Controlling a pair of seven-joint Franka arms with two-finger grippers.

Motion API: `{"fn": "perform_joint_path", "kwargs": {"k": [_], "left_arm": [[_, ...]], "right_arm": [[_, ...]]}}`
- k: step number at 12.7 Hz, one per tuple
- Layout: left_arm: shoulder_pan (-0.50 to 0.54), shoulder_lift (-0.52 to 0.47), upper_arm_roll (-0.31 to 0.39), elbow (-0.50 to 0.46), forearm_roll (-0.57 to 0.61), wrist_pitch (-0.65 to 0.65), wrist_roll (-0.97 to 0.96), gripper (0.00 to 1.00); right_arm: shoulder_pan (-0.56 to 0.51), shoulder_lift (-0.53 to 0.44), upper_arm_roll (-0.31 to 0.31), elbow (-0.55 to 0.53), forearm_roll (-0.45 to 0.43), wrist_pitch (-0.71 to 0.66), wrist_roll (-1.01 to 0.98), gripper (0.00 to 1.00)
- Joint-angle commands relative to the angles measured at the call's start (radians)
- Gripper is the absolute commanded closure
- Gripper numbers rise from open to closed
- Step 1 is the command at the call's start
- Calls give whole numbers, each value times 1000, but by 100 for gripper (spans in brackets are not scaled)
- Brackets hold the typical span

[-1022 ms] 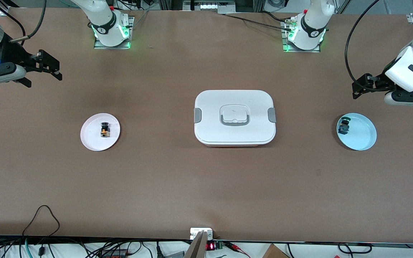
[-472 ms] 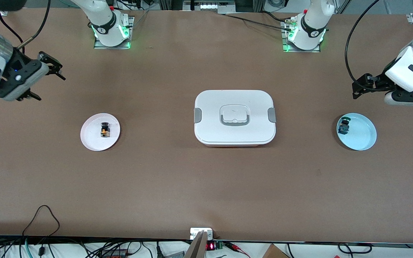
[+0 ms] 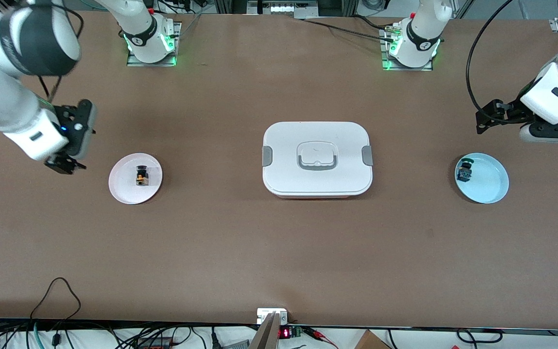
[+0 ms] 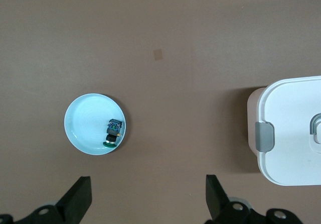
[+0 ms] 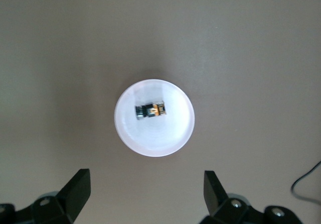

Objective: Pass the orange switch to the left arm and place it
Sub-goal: 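Move the right gripper down over the orange switch on the white plate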

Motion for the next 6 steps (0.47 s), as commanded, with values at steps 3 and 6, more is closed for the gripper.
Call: {"fn": "perform_joint_path", "kwargs": {"k": [3, 6], "left_arm": [[-3, 15, 7, 31, -17, -15, 20, 0], [-5, 15, 7, 31, -17, -16, 18, 0]], "right_arm": [[3, 49, 1, -267, -32, 394, -40, 0], [-2, 144, 2, -270, -32, 494, -45, 0]]}}
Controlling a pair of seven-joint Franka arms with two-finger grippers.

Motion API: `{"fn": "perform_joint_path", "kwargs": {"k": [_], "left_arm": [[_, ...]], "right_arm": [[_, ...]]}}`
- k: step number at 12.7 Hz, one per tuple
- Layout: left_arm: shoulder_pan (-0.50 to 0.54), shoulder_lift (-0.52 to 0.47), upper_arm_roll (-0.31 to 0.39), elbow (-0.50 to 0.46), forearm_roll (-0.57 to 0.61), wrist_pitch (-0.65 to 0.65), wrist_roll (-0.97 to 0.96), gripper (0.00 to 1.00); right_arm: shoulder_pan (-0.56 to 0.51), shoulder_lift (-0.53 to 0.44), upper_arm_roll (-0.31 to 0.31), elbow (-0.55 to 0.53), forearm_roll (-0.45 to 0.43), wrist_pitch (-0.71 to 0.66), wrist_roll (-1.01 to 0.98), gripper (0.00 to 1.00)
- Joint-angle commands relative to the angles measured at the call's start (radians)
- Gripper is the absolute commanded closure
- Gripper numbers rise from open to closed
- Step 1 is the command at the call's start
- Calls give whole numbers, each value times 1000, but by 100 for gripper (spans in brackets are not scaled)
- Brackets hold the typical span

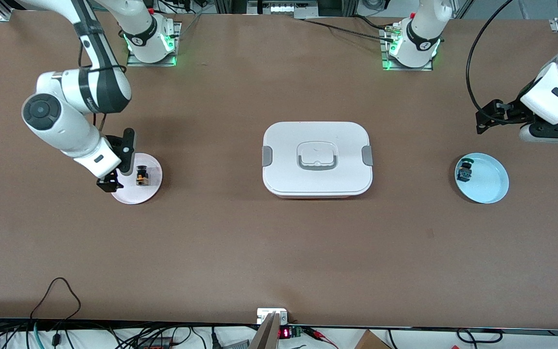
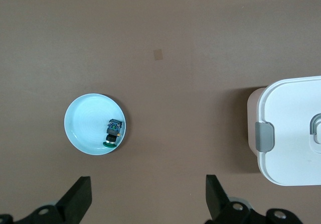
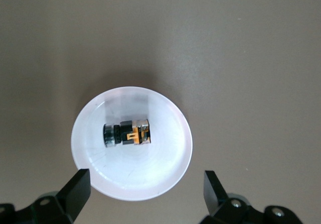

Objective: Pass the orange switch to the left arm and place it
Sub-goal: 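Move the right gripper down over the orange switch on the white plate, then close the right gripper on the orange switch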

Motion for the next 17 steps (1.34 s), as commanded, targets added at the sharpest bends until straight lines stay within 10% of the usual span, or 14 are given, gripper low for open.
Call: {"fn": "perform_joint_path", "kwargs": {"k": [1, 17], "left_arm": [[-3, 14, 7, 31, -17, -16, 18, 0], [-5, 14, 7, 31, -17, -15, 20, 0]], "right_arm": [[-3, 73, 2, 2, -8, 67, -20, 0], [-34, 159, 6, -26, 104, 89, -242, 0]]}}
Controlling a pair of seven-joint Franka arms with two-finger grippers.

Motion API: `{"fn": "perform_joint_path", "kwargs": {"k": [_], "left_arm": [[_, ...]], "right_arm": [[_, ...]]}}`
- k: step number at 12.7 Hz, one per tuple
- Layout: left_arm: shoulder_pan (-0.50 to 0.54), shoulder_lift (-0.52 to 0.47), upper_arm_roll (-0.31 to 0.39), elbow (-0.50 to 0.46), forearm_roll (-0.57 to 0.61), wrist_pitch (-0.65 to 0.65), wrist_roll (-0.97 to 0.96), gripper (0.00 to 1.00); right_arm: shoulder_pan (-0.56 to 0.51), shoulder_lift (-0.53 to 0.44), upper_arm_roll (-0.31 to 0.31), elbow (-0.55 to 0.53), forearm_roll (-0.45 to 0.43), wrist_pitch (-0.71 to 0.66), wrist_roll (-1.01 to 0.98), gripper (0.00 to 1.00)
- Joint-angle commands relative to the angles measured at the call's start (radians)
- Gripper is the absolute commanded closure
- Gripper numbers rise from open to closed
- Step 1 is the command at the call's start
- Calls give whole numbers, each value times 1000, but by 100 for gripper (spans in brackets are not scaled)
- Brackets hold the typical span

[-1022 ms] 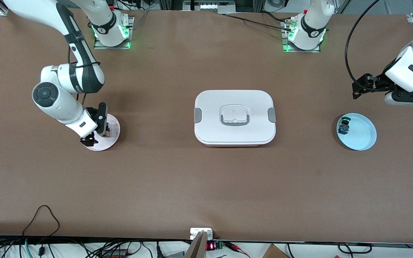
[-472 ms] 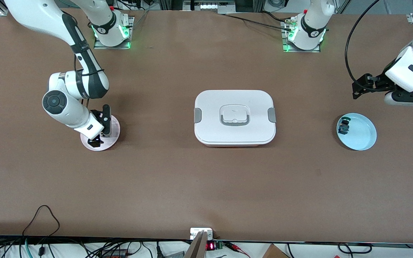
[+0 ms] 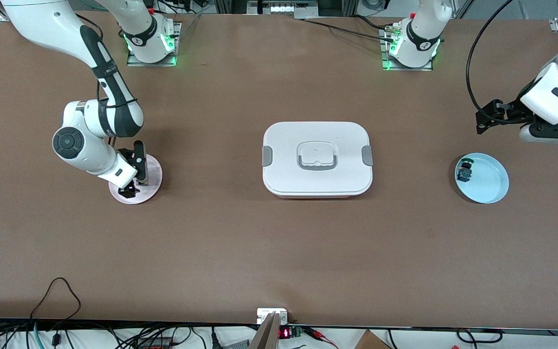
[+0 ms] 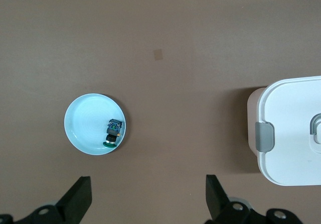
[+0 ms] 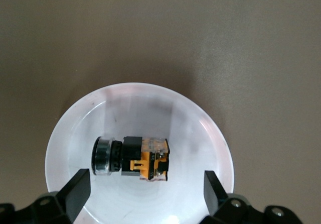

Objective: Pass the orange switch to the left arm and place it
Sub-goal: 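Close the right gripper on the orange switch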

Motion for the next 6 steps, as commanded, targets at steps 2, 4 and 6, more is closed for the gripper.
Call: {"fn": "perform_joint_path", "kwargs": {"k": [2, 4, 6], "left_arm": [[-5, 14, 7, 31, -17, -16, 18, 0], [-5, 14, 7, 31, -17, -15, 20, 0], [-3, 14, 7, 31, -17, -15, 18, 0]], "right_arm": [[-1, -9, 5, -22, 50, -2, -35, 0], [-3, -9, 5, -29, 52, 0, -36, 0], [-3, -6, 5, -30, 52, 6, -45, 0]]}}
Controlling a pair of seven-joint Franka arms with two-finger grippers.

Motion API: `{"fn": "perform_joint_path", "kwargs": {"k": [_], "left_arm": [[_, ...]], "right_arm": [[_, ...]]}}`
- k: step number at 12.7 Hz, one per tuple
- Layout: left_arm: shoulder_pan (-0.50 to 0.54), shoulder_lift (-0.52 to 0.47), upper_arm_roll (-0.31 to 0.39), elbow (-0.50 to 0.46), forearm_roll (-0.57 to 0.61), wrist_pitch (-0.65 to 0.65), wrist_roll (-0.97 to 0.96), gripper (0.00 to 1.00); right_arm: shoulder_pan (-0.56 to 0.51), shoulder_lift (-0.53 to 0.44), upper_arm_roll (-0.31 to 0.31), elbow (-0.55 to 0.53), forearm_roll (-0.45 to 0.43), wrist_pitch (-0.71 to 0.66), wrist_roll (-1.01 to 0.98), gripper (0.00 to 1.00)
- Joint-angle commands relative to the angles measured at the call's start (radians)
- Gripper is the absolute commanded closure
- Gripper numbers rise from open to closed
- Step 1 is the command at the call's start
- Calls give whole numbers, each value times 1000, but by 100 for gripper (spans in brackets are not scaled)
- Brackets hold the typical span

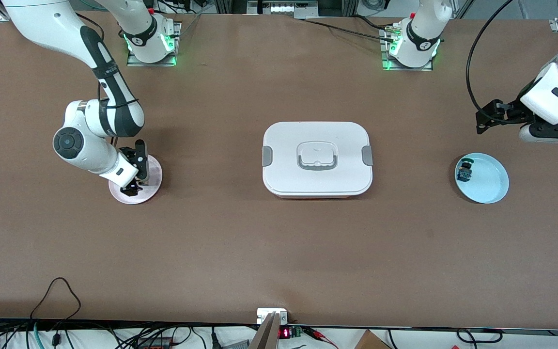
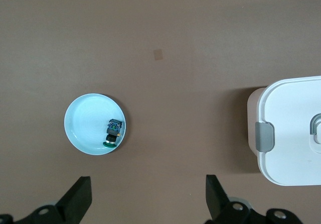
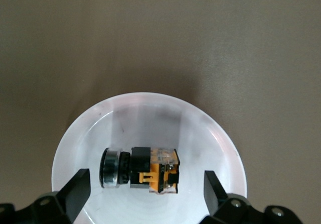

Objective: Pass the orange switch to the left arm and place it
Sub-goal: 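Close the right gripper on the orange switch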

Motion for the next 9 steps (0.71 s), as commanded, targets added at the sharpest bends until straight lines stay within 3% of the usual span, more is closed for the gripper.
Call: {"fn": "perform_joint_path", "kwargs": {"k": [1, 9], "left_arm": [[-5, 14, 7, 31, -17, -15, 18, 0], [-3, 14, 7, 31, -17, -15, 18, 0]], "right_arm": [[-7, -2, 5, -13, 18, 9, -33, 0], [-7, 18, 5, -13, 20, 17, -62, 0]]}}
